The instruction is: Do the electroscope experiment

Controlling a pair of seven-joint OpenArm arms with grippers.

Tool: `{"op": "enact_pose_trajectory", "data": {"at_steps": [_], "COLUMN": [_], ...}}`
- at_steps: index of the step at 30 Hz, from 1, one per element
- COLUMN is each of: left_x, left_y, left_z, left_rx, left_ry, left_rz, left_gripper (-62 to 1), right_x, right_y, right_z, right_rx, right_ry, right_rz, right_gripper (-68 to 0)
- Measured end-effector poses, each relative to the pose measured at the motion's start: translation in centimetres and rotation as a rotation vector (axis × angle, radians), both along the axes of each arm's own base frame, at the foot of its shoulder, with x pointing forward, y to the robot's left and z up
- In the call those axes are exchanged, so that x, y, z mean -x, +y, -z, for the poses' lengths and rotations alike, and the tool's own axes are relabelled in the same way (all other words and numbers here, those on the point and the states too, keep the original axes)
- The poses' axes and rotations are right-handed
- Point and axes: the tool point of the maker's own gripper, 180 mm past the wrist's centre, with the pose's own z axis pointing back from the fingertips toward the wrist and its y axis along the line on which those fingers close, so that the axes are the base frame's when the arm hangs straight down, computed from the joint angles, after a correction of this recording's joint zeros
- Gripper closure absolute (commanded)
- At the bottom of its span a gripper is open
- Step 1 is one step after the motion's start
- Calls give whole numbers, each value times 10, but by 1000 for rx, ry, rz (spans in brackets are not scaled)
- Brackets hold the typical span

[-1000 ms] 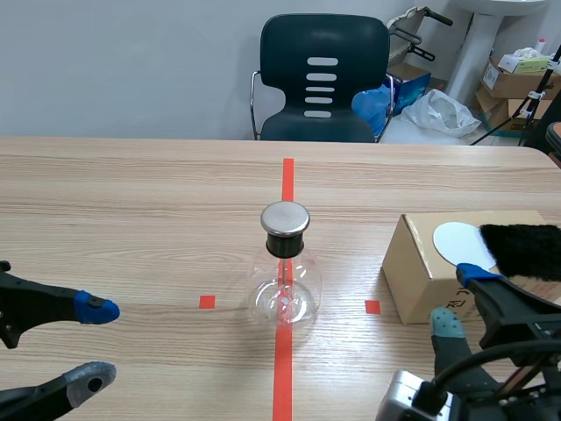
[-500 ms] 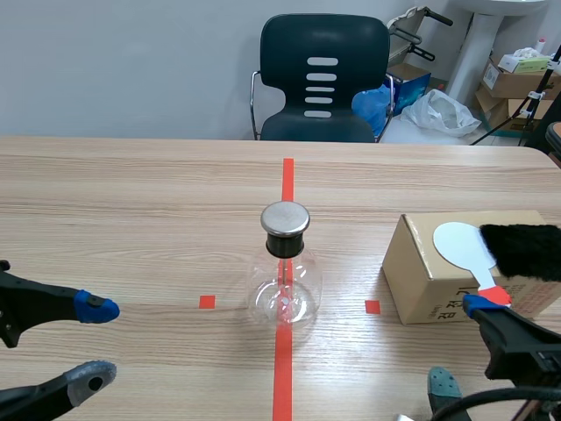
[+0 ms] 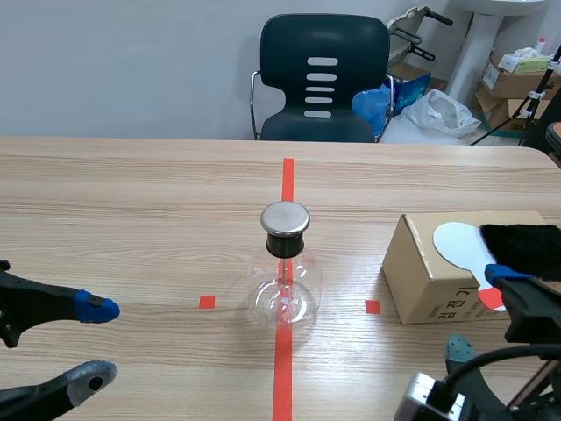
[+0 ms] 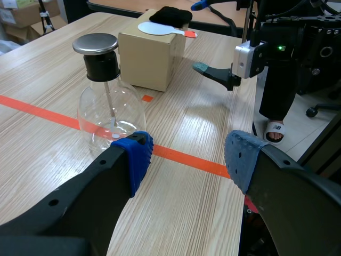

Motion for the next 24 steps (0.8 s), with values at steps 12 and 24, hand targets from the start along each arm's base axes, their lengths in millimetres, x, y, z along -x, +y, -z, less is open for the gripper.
{"op": "enact_pose_trajectory", "data": {"at_steps": [12,24], "left_x": [-1,-1], "left_y": [0,0], "left_z": [0,0], "left_rx": [-2,-2], "left_ry": [-5,-5], "left_rz": [-3,-3], "left_gripper": [-328,-328], "right_x": [-12,-13], "right_y": [-14,-24], "right_z": [-8,-4], "right_rx": [8,14], "right_ry": [-30,-1], "right_rz": [18,38], "right_gripper": [-647,-646]}}
